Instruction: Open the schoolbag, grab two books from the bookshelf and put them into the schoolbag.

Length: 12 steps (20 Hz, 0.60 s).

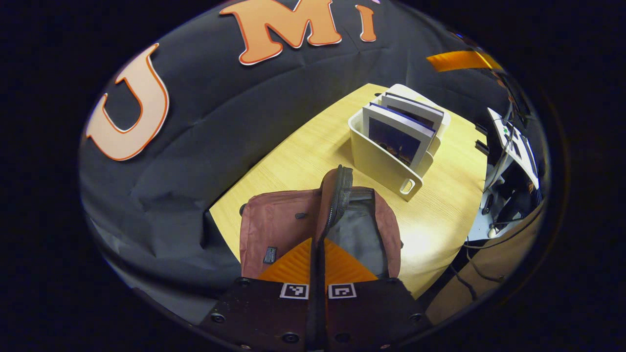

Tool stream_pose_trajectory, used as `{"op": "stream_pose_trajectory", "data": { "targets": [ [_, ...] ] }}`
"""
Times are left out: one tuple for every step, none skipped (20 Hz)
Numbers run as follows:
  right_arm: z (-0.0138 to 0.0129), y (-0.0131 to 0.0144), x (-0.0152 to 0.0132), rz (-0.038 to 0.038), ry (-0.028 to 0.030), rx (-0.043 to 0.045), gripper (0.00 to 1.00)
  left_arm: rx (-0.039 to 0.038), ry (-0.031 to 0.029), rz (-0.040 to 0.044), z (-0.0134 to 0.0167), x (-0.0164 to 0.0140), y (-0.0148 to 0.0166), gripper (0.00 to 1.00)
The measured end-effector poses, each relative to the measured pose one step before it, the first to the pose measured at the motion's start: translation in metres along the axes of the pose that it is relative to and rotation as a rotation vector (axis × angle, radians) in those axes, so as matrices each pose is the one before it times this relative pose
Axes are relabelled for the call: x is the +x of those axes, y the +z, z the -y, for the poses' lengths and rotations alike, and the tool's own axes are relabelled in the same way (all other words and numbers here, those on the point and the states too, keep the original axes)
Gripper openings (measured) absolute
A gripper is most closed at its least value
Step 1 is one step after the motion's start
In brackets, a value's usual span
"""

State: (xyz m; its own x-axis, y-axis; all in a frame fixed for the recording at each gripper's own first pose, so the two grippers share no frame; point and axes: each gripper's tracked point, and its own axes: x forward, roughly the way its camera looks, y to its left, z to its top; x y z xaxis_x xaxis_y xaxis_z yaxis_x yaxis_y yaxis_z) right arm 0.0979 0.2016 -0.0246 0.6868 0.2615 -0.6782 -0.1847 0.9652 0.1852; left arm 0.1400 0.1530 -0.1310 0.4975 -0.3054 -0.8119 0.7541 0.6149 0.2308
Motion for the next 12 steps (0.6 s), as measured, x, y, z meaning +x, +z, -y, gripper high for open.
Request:
{"op": "stream_pose_trajectory", "data": {
  "targets": [
    [-0.00088, -0.00488, 0.00837, -0.07795, 0.00245, 0.00442, 0.94, -0.00136, -0.01068, 0.00391, 0.00211, 0.00159, -0.00155, 0.00],
    [0.00520, -0.00882, 0.01349, -0.06701, -0.01313, -0.01251, 0.94, -0.00318, -0.00817, 0.00710, 0.00020, 0.00216, -0.00061, 0.01],
    [0.00689, -0.00398, 0.01260, -0.05470, -0.03450, -0.00469, 0.94, -0.00357, -0.00601, 0.00625, -0.00058, 0.00115, -0.00030, 0.01],
    [0.00635, -0.00722, 0.01371, -0.06381, -0.03464, -0.00245, 0.95, -0.00130, -0.00316, 0.00649, -0.00125, 0.00024, -0.00187, 0.01],
    [0.00749, -0.00476, 0.01406, -0.06069, -0.03949, 0.00145, 0.94, -0.00099, -0.00284, 0.00625, -0.00165, -0.00025, -0.00141, 0.01],
    [0.00331, 0.00249, 0.01142, -0.03701, -0.02640, -0.00627, 0.95, -0.00657, -0.00375, 0.00269, -0.00256, 0.00231, -0.00237, 0.00],
    [0.00483, 0.00496, 0.01009, -0.01109, -0.03723, -0.01413, 0.95, -0.00738, -0.00762, 0.00275, -0.00083, 0.00152, -0.00190, 0.00],
    [0.00373, 0.00133, 0.01146, -0.02358, -0.02238, -0.01975, 0.96, -0.00628, -0.00530, 0.00332, -0.00083, 0.00071, -0.00155, 0.01],
    [0.00196, -0.00056, 0.01192, -0.02176, -0.01643, -0.00578, 0.95, -0.00491, -0.00452, 0.00231, -0.00010, 0.00121, -0.00037, 0.01],
    [0.00077, -0.00270, 0.01002, -0.02434, -0.01965, 0.00442, 0.95, -0.00353, -0.00551, 0.00222, 0.00015, 0.00120, -0.00231, 0.01],
    [0.00151, -0.00146, 0.00994, -0.01774, -0.01843, 0.00160, 0.95, -0.00301, -0.00448, 0.00248, 0.00178, 0.00276, -0.00139, 0.01],
    [0.00126, -0.00032, 0.00868, -0.01667, -0.01661, -0.00511, 0.95, -0.00505, -0.00518, 0.00397, -0.00064, 0.00148, -0.00340, 0.01]
  ]
}}
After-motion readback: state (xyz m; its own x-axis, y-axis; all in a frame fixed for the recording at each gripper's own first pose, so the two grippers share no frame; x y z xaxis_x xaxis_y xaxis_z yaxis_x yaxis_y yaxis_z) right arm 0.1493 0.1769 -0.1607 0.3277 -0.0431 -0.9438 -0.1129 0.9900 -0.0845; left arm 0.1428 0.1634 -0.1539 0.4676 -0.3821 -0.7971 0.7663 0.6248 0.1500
